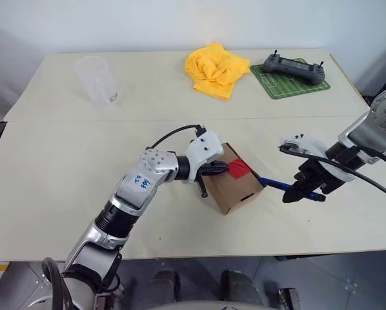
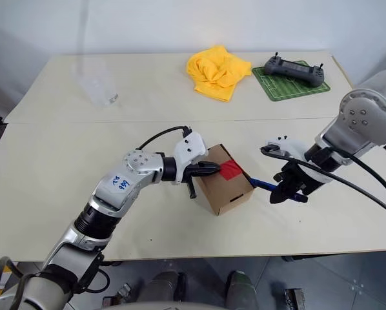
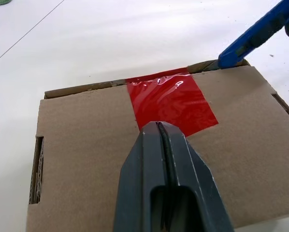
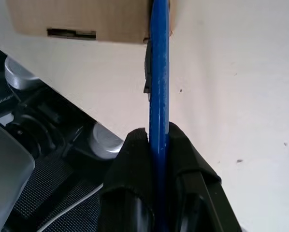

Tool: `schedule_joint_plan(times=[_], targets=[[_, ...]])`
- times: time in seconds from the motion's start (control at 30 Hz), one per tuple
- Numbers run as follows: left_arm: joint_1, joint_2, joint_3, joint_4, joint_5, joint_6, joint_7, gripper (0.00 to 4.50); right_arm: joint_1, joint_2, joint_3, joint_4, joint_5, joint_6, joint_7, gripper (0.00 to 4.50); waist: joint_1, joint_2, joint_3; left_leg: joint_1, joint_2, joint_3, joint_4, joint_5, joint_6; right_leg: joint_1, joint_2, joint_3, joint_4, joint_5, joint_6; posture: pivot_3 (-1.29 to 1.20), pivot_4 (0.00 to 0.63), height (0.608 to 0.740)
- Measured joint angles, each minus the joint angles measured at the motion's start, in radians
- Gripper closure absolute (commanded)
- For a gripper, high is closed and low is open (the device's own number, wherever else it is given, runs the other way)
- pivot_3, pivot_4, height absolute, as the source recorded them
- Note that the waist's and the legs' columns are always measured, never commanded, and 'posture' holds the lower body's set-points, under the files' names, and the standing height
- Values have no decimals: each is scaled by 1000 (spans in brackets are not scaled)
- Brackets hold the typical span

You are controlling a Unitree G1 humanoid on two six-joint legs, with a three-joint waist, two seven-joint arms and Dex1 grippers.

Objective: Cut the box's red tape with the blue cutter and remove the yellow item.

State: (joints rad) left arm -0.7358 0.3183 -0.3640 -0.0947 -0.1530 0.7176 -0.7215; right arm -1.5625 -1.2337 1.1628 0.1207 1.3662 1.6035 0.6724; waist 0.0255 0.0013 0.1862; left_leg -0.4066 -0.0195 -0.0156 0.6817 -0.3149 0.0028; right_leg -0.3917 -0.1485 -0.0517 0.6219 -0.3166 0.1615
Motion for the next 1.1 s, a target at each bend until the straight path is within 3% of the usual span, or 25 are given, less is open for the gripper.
schedule_joint_plan(times=[0.47, 0.73, 0.83, 0.93, 1.03, 1.1], targets=[[5, 0, 2, -8, 0, 3, 0, 4500, -15, -42, -14, -44, -129, 7, 171, 4427, 2, 0, 0, 0, 0, 0, 0, 0, 0, 0, 0, 0, 0, 0, 0, 0, 150, 740], [7, 1, 29, 31, -9, -61, -35, 4500, 31, -186, -331, -71, -254, 8, 295, 4427, 1, 0, 0, 0, 0, 4, 0, 0, -1, 0, 0, 0, -1, 0, 0, 0, 150, 740], [7, 6, 52, 63, -37, -98, -74, 4500, 215, -252, -470, -65, -310, -59, 335, 4427, 4, -1, 1, -1, 0, 10, 1, 0, 0, -1, 0, 0, 0, 0, 1, 0, 150, 740], [11, 28, 105, 98, -76, -161, -141, 4500, 556, -280, -682, -5, -374, -324, 326, 4427, 1, -3, 2, -1, 1, 13, 1, 0, -1, -2, -1, -1, 1, 1, 2, 0, 150, 740], [18, 95, 137, 109, -103, -266, -246, 4500, 898, -206, -862, 57, -464, -627, 273, 4427, -1, -3, 2, 0, 2, 16, 1, 0, -1, -2, -1, -3, 1, 1, 3, 0, 150, 740], [20, 134, 162, 118, -115, -329, -307, 4500, 1048, -117, -954, 94, -520, -765, 242, 4427, -3, -1, 1, 0, 2, 18, 1, 0, -1, -3, -2, -3, 1, 1, 3, 0, 150, 740]])
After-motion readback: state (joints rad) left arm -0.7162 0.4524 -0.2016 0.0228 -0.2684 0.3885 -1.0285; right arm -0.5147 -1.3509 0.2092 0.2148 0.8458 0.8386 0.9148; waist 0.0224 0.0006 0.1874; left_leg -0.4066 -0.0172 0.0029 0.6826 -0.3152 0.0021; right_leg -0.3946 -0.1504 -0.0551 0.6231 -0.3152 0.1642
